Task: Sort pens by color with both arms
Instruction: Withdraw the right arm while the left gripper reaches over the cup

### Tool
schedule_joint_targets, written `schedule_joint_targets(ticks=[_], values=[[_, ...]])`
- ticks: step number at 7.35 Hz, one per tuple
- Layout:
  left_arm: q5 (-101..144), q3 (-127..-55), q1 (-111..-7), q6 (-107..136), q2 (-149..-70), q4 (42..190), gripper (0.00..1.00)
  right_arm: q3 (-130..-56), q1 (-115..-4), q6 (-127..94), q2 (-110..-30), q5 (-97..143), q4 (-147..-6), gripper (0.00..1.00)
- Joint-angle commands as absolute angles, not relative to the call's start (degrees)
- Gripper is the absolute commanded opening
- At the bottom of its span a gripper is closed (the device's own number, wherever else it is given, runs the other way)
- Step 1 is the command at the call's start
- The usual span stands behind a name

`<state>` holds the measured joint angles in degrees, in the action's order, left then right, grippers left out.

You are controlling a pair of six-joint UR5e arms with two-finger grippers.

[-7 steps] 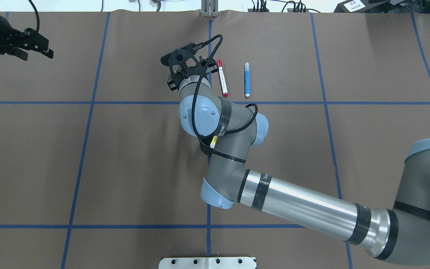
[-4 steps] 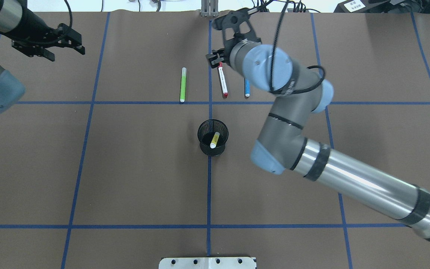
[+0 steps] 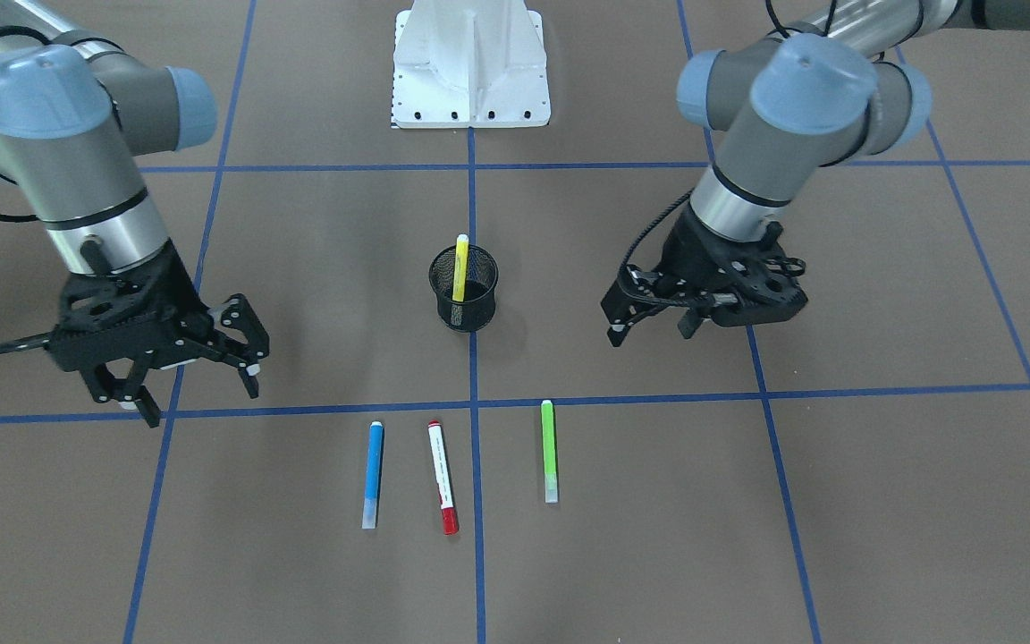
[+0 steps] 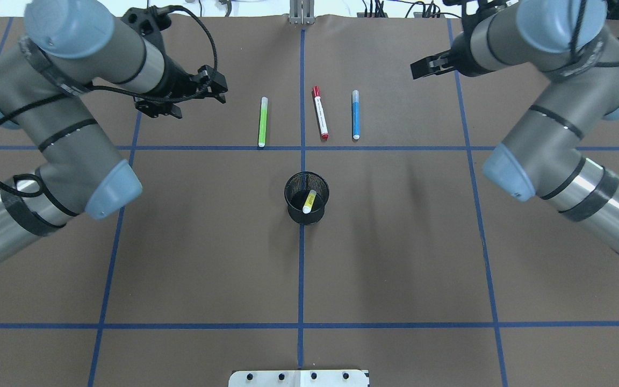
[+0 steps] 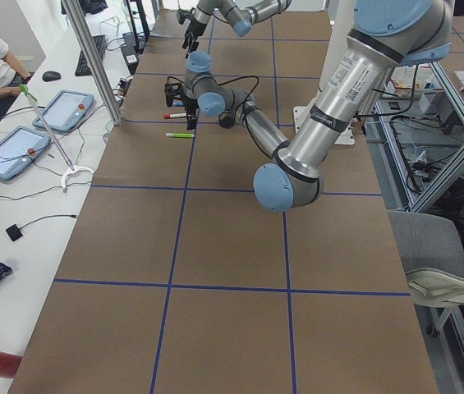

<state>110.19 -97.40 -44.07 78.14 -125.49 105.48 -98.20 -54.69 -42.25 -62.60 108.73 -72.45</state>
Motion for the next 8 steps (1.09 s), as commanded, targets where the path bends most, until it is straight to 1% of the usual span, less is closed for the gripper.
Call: schedule_joint_targets(ticks=[1,2,3,4,5,6,7,8], values=[[97.36,-102.98,-33.80,80.24,-129.70,94.65,0.99,-99.31,-60.20,-42.28,-65.55,116.71,-78.99,0.98],[93.29,-104.75,-30.53,80.24,-131.90,89.44,0.99,-100.36,-60.12,-43.93,-68.00,116.37,-78.93,0.98],[87.25,-104.94,-26.06,80.94,-132.71,88.60,0.99,-100.37,-60.29,-50.65,-68.46,115.76,-78.32,0.98],[79.97,-104.42,-20.97,82.17,-133.41,88.42,0.99,-100.37,-60.38,-52.80,-68.47,114.19,-78.31,0.98],[79.20,-104.33,-20.48,82.18,-133.50,88.42,0.99,-99.76,-60.38,-52.04,-69.34,114.17,-78.31,0.98],[79.19,-101.98,-19.87,82.18,-135.16,88.68,0.99,-98.45,-61.16,-47.68,-70.30,114.78,-78.40,0.98],[79.10,-97.60,-19.78,82.18,-138.40,88.94,0.94,-98.18,-61.35,-45.03,-70.66,115.31,-78.75,0.98],[79.10,-94.69,-19.78,82.26,-140.34,89.12,0.85,-96.96,-62.13,-42.56,-70.84,120.27,-78.49,0.98]])
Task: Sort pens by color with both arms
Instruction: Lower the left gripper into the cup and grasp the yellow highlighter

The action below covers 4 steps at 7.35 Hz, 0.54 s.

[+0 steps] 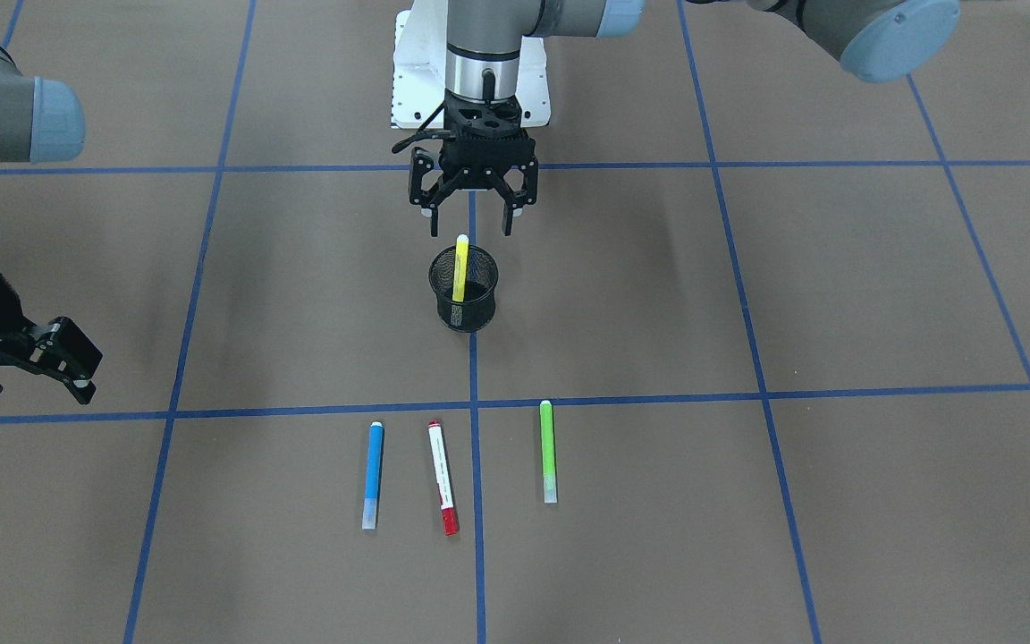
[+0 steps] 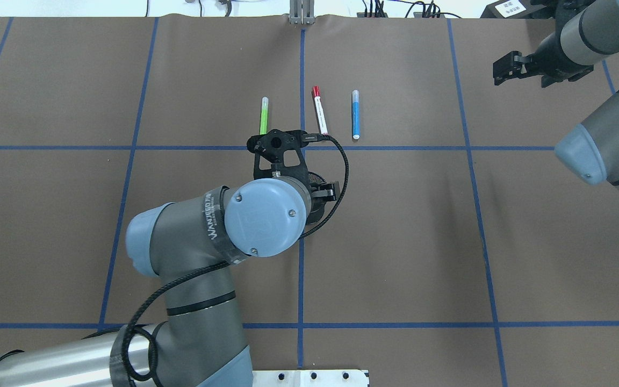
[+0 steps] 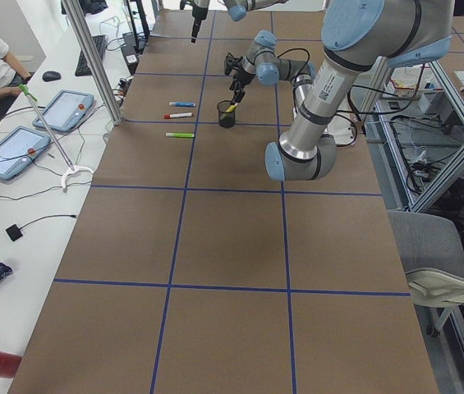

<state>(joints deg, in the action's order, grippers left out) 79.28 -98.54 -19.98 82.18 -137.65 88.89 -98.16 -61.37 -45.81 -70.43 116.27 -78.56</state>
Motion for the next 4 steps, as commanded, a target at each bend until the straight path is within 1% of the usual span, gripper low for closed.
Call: schedule_joint_targets(ticks=[1,2,3,4], values=[[79.19,-94.75,-19.78,83.40,-140.10,89.03,0.66,-96.77,-62.40,-41.84,-70.84,121.45,-78.49,0.98],[79.19,-94.66,-19.51,84.10,-139.92,89.03,0.51,-96.77,-62.40,-41.75,-71.01,121.46,-78.49,0.98],[79.19,-94.75,-19.51,84.11,-139.83,89.03,0.49,-96.68,-62.32,-41.75,-71.02,121.46,-78.40,0.98],[79.19,-94.83,-19.51,84.11,-138.79,89.12,0.49,-96.68,-62.31,-41.84,-71.02,121.55,-78.49,0.99]])
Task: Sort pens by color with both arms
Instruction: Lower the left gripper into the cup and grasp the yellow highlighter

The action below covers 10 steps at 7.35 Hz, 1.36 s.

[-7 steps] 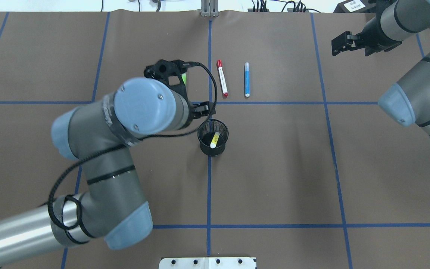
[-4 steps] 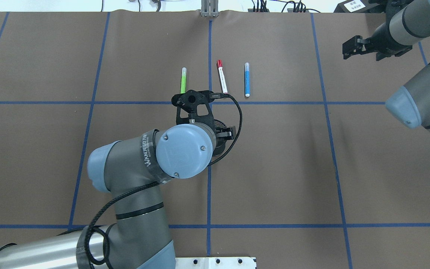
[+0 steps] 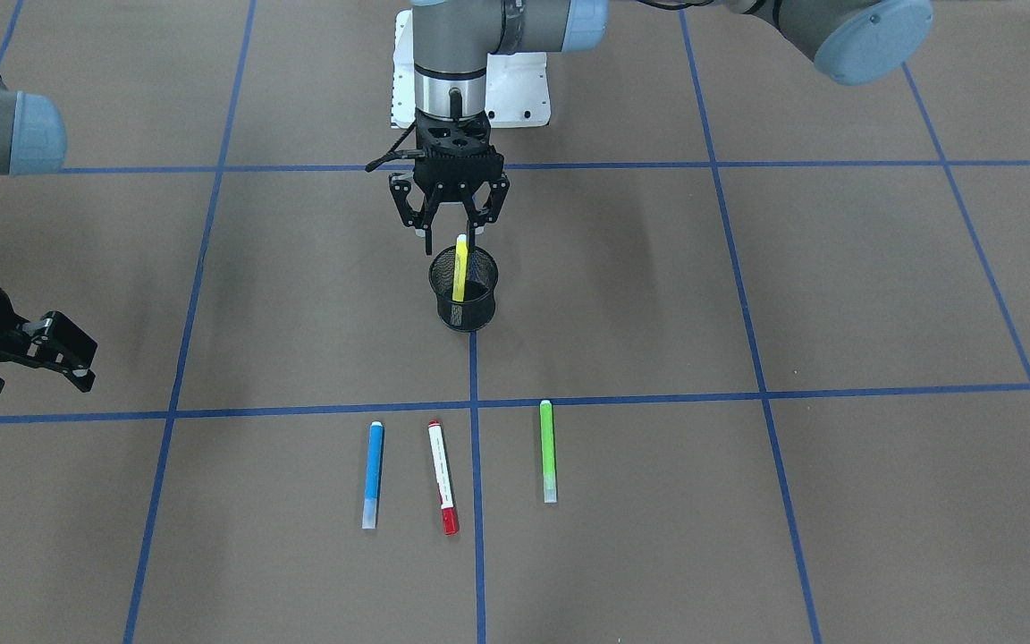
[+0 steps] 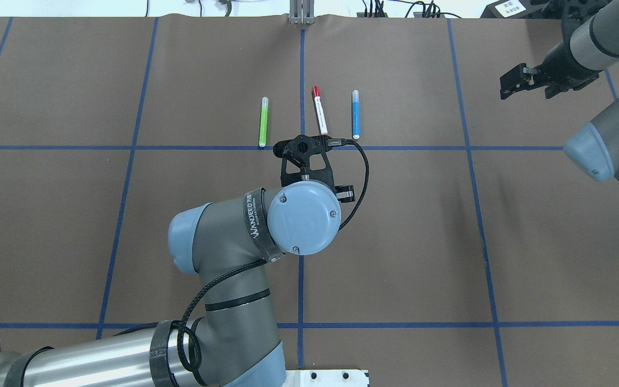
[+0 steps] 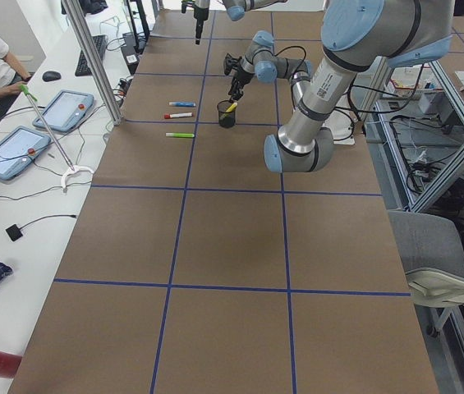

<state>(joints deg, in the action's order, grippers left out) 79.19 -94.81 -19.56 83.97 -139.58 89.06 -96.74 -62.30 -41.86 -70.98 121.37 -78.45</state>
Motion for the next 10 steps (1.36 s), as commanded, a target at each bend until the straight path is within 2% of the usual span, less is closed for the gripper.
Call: schedule_joint_targets(ticks=[1,8,9,10], values=[[79.19,-95.53,-19.51,84.11,-137.47,90.25,0.49,-96.77,-62.31,-41.92,-71.02,121.55,-78.40,0.99],[79.37,-95.54,-18.63,84.29,-137.46,90.44,0.48,-96.77,-62.23,-42.45,-70.84,121.64,-78.40,0.99],[79.45,-95.62,-18.63,84.29,-137.46,90.44,0.46,-96.77,-62.23,-42.45,-70.84,121.73,-78.40,0.99],[79.45,-95.62,-18.63,84.29,-137.46,90.35,0.40,-96.77,-62.23,-42.45,-70.84,121.73,-78.40,0.99]])
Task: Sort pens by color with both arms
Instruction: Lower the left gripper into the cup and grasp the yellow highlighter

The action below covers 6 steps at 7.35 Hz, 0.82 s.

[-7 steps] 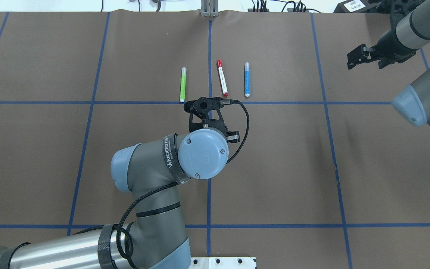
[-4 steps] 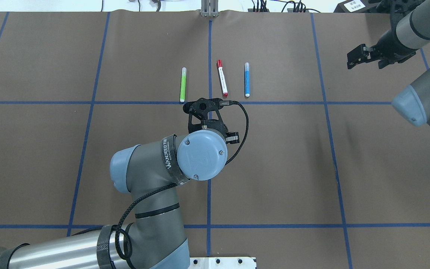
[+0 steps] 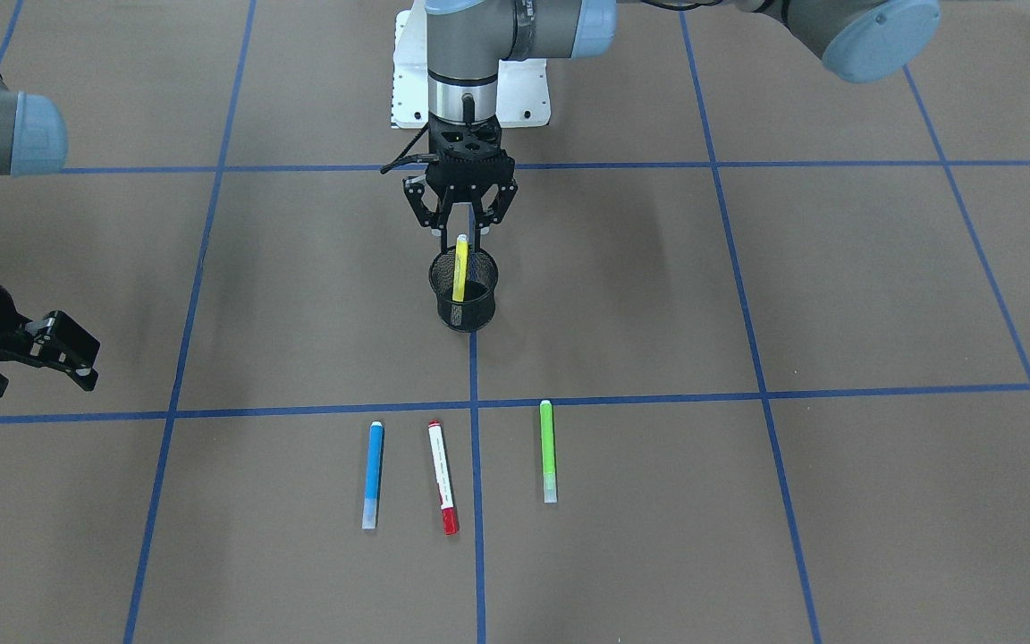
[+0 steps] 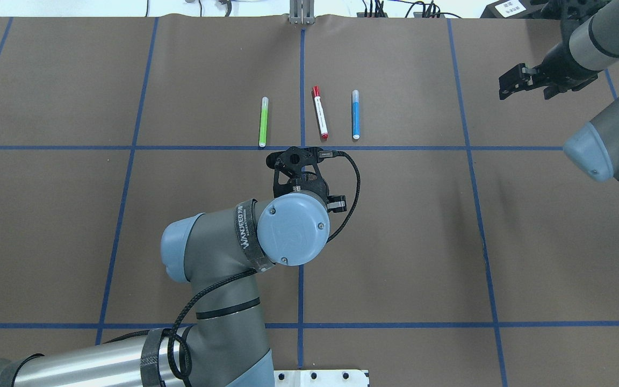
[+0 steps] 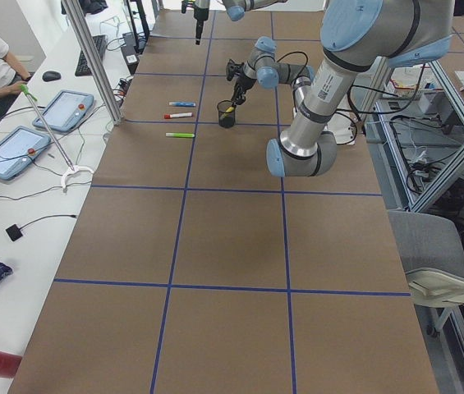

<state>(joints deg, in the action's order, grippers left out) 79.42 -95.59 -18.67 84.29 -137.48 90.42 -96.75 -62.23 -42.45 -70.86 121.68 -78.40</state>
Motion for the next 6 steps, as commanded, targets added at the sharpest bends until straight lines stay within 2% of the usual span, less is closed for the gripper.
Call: schedule_joint_targets(ticks=[1,2,3,6], values=[[79.45,-95.62,-18.63,84.29,-137.46,90.35,0.30,-96.77,-62.23,-42.45,-70.84,121.82,-78.40,0.99],[79.45,-95.80,-18.72,84.20,-137.46,90.35,0.18,-96.85,-62.23,-42.54,-70.84,121.90,-78.40,0.99],[79.45,-95.80,-18.72,84.20,-137.37,90.35,0.00,-96.68,-62.23,-42.28,-70.93,121.90,-78.40,0.99],[79.72,-101.31,-19.51,83.85,-137.46,90.00,0.00,-96.77,-62.23,-42.28,-70.58,122.34,-78.40,0.99]])
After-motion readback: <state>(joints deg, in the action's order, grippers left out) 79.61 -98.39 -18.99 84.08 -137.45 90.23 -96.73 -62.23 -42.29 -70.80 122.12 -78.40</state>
